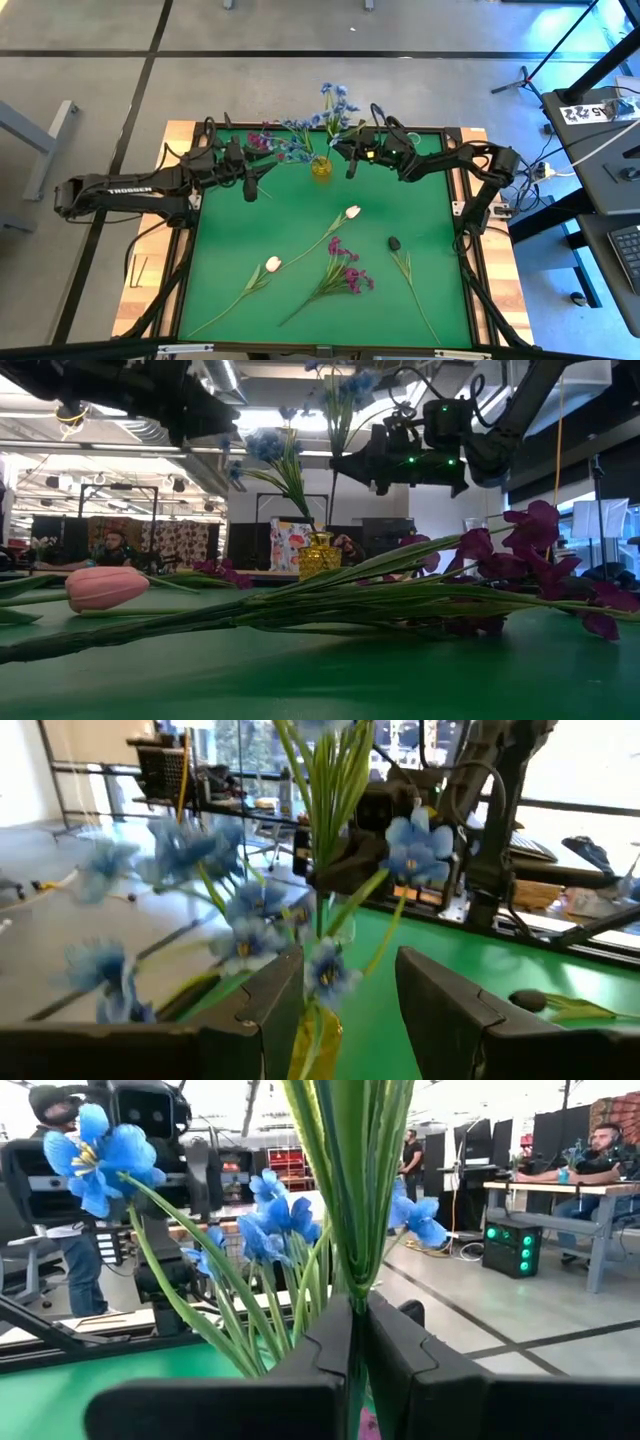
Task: Sort flowers into vase by color
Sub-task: Put the blue flowers into the yellow vase
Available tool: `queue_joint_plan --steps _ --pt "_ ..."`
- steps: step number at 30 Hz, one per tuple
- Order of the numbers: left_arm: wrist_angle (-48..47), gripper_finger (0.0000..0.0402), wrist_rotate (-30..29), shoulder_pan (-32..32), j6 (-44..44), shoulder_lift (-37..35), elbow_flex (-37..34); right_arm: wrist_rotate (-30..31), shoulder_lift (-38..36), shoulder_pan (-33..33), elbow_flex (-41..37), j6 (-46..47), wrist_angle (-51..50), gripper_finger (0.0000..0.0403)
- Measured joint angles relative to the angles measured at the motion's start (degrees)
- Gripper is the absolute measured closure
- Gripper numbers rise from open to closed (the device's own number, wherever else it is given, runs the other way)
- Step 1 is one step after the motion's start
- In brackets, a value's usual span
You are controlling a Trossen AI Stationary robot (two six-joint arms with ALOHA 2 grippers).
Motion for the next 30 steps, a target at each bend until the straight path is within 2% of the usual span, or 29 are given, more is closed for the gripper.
queue_joint_plan --steps 14,30 --pt "1.7 0.0246 1.1 0.2 -0.7 0.0 -0.7 0.0 8.0 0.0 1.1 1.8 6.5 0.0384" --pt "1.1 0.0246 1.1 0.2 -1.8 0.0 -0.7 -1.5 8.5 0.0 4.6 1.7 -2.7 0.0384"
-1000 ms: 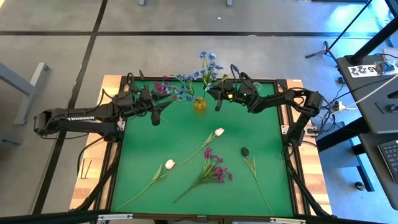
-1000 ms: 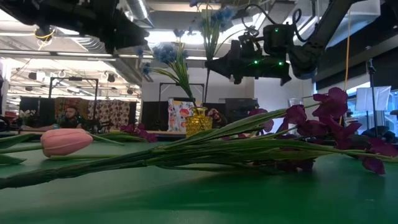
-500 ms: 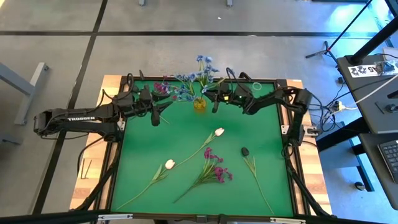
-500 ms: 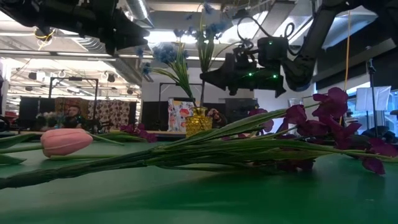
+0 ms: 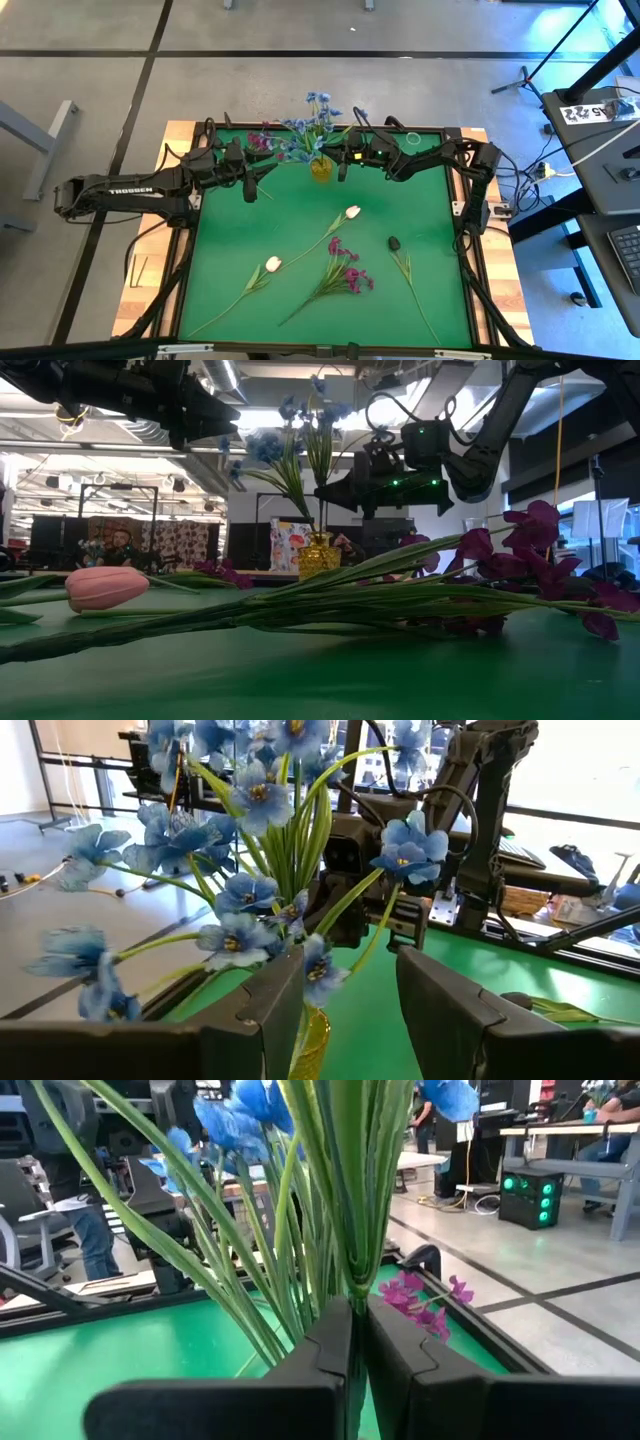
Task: Sort flowers into vase by color
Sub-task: Put the blue flowers into the yellow vase
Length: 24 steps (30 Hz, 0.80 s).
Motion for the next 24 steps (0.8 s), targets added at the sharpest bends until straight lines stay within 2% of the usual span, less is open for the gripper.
queue_joint_plan --steps 6,17,24 --pt "0.0 0.0246 0.0 0.0 -0.1 0.0 0.0 -0.5 0.0 0.0 0.0 0.0 -0.7 0.0374" --pt "0.0 0.0246 0.0 0.0 -1.3 0.0 0.0 -1.5 0.0 0.0 0.0 0.2 -3.3 0.0254" --pt "-0.5 0.0246 0.0 0.0 -1.3 0.0 0.0 -1.9 0.0 0.0 0.0 0.2 -6.2 0.0213"
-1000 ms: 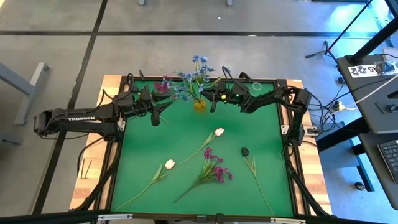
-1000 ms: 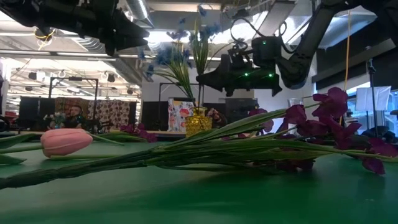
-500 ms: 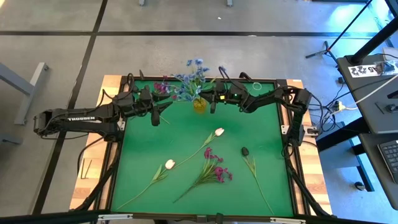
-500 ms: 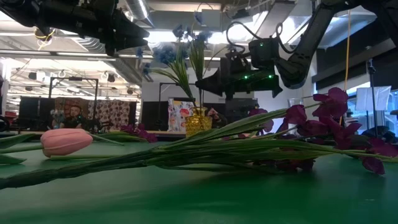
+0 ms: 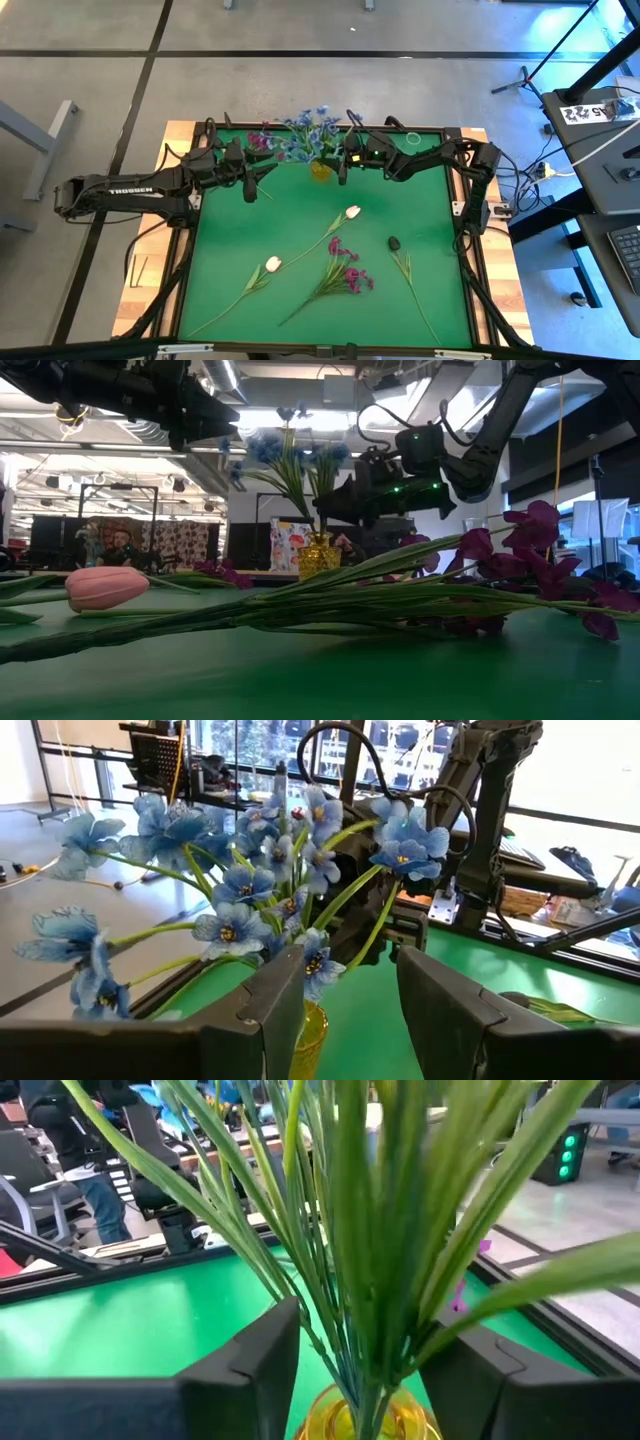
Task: Sort flowers into vase by color
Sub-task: Put the blue flowers into the yellow vase
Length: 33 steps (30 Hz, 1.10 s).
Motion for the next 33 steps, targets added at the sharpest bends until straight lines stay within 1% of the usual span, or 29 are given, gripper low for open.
queue_joint_plan --steps 9,18,22,33 --pt "-0.1 0.0246 0.0 0.0 0.0 0.0 0.0 -0.8 0.0 0.0 0.0 0.0 -1.7 0.0196" --pt "-0.9 0.0246 -0.4 0.0 -0.1 0.0 0.0 -1.5 0.0 0.0 0.0 0.2 -3.4 0.0196" --pt "-1.0 0.0246 -0.4 0.0 -0.2 0.0 0.0 -3.0 0.0 0.0 0.0 1.4 -3.7 0.0196" --pt "-1.7 0.0246 -0.4 0.0 -0.2 0.0 0.0 -3.0 -0.1 -0.2 0.0 2.7 -3.6 0.0196"
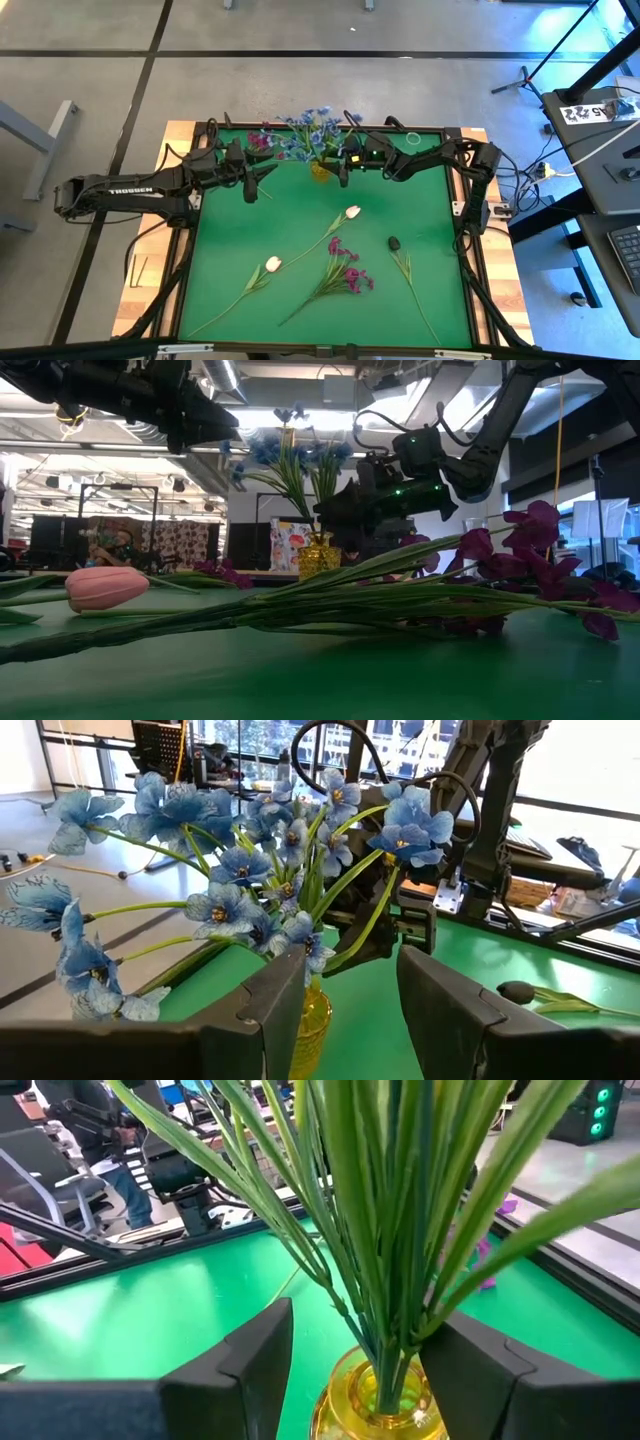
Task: Sort flowers into vase by color
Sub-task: Put the blue flowers into the yellow vase, then put the bottom black flower into the transparent vase
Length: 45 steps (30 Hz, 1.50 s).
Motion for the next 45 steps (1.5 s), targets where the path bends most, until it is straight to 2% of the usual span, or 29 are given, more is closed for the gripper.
queue_joint_plan --steps 7,20,25,38,41,45 --pt "-0.3 0.0246 0.0 0.0 0.0 0.0 0.0 -2.0 -5.9 -1.4 0.0 -0.2 -8.0 0.0196" --pt "-0.8 0.0246 0.0 0.0 0.0 0.0 0.0 -1.1 -14.5 -1.4 -0.2 -6.1 -27.4 0.0196" --pt "-0.9 0.0246 0.0 0.0 0.0 0.0 0.0 1.1 -18.9 -1.4 -0.2 -8.8 -34.8 0.0196" --pt "-1.2 0.0246 0.0 0.0 0.0 0.0 0.0 -0.5 -30.9 -1.3 -0.2 -10.8 -51.9 0.0196" --pt "-1.2 0.0246 0.0 0.0 -1.3 0.0 0.0 -1.7 -33.4 -1.3 -0.2 -10.7 -55.2 0.0204" --pt "-1.2 0.0246 0.0 0.0 -1.6 0.0 0.0 -1.8 -37.2 -1.3 -0.2 -10.7 -58.2 0.0238"
